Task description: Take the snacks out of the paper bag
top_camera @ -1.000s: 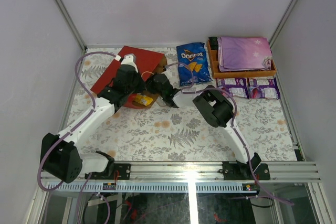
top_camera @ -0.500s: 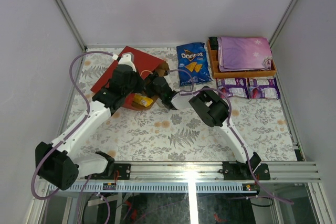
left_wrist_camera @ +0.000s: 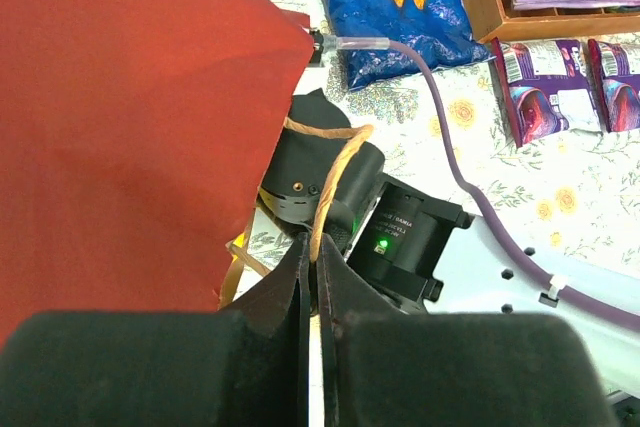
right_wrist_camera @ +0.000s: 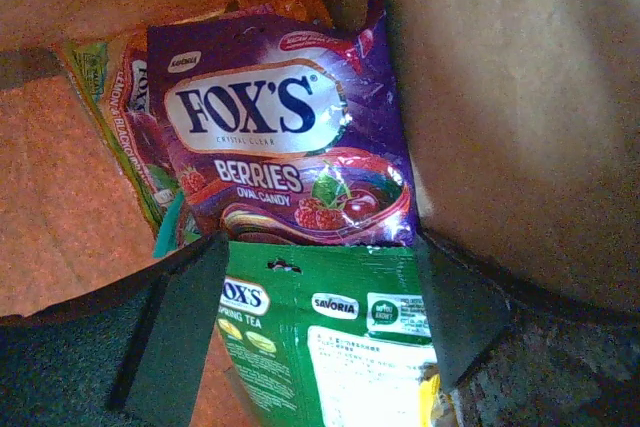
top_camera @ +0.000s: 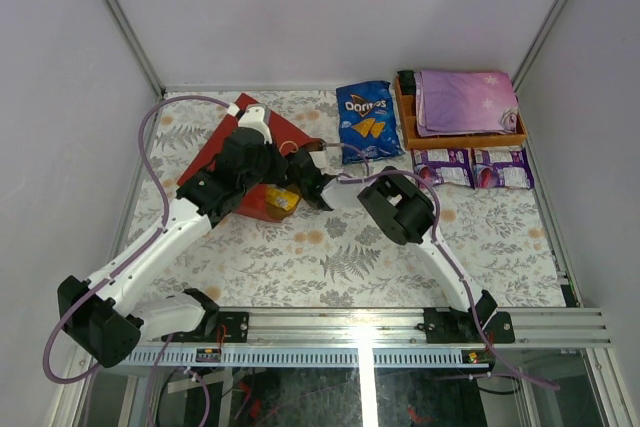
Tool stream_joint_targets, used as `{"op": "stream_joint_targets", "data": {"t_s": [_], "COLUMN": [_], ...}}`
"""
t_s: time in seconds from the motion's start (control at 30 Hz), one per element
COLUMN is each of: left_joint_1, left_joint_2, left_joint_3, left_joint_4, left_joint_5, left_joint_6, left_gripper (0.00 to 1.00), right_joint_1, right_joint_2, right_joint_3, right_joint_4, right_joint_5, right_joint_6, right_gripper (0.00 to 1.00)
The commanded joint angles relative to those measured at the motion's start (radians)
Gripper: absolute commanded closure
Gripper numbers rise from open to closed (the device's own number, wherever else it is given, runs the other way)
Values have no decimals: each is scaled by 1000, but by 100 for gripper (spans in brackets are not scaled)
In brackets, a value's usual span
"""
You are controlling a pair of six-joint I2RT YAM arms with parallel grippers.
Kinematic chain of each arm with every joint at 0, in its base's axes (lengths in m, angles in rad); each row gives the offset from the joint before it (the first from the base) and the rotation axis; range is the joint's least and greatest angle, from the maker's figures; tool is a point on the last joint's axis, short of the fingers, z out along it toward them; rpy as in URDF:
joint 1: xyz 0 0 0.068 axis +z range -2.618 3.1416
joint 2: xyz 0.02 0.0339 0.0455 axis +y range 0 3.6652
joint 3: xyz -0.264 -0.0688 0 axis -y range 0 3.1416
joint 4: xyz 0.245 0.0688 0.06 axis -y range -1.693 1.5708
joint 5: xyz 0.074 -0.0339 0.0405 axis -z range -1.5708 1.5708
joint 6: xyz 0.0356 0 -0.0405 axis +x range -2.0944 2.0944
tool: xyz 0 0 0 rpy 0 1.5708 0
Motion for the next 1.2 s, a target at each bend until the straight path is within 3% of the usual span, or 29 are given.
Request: {"op": "stream_joint_targets", "data": {"t_s": [0.0, 0.2, 0.3, 0.47, 0.53, 0.57, 0.73, 0.87, 1.0, 1.17], "left_joint_1": [-22, -28, -31, -30, -31, -30, -30, -28, -4, 14], "left_joint_2": [-23, -21, -30, -46, -51, -54, -46, -38, -32, 22], "left_joint_3": [43, 49, 49, 43, 40, 39, 34, 33, 20, 39], "left_joint_4": [7, 1, 1, 0, -3, -5, -23, -52, -54, -81], "left_joint_5": [18, 27, 39, 37, 22, 15, -64, -182, -211, -244], "left_joint_6": [7, 11, 12, 17, 19, 21, 27, 26, 25, 18], "left_gripper": [100, 100, 100, 100, 100, 100, 100, 100, 100, 100], "right_joint_1": [29, 36, 34, 22, 18, 15, 11, 17, 29, 74], "right_joint_2": [11, 94, 127, 155, 150, 141, 10, -133, -268, -395], "right_joint_3": [66, 162, 180, 218, 214, 207, 63, -167, -331, -393], "right_joint_4": [-122, -95, -34, 52, 84, 92, 170, 243, 280, 221], "right_joint_5": [75, 52, 41, 13, 3, 1, 28, 60, 103, 121], "right_joint_6": [76, 102, 103, 41, 12, -2, -112, -180, -259, -380], "right_gripper": [18, 17, 28, 61, 91, 99, 100, 100, 100, 100]}}
